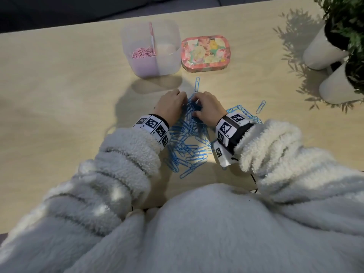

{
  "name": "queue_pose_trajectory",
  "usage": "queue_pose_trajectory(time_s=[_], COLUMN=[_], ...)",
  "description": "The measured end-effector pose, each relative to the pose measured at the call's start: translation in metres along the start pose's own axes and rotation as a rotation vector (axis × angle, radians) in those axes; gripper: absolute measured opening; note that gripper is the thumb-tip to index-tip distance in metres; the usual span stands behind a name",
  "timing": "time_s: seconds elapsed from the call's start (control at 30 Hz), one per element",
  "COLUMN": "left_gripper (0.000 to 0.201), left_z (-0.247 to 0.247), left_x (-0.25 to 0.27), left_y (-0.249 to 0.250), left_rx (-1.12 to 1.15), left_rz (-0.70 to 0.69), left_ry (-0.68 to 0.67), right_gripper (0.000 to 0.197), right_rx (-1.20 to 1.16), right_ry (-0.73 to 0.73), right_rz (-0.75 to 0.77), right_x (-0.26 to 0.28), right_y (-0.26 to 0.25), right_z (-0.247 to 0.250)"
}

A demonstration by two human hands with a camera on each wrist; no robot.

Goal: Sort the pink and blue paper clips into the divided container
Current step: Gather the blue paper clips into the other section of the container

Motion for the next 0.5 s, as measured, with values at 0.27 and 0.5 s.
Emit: queue_pose_trajectory(time_s=[0.27, 0.5], left_gripper=[0.045, 0.025], left_z=[-0.003, -0.002], left_x=[0.012, 0.016], left_y=[-0.007, -0.007], left_rx=[0.157, 0.209], left_rz=[0.103, 0.169], left_ry=[-0.067, -0.096], right_gripper=[0.022, 0.033], right_rx=[-0.169, -0.413], right_ry=[-0.138, -0.001], right_rz=[0.009, 0.109], right_x=[-0.013, -0.040], right_y=[0.002, -0.048], right_z=[0.022, 0.105])
Point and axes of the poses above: each hand's wrist, its own x-axis away from the middle knuckle, its own z-axis out of the back of the hand, y = z × x, the point moved 4 cm from there along -x, towards the middle knuckle, and after that the axes turned 11 degrees about -y, right-handed, at the moved point
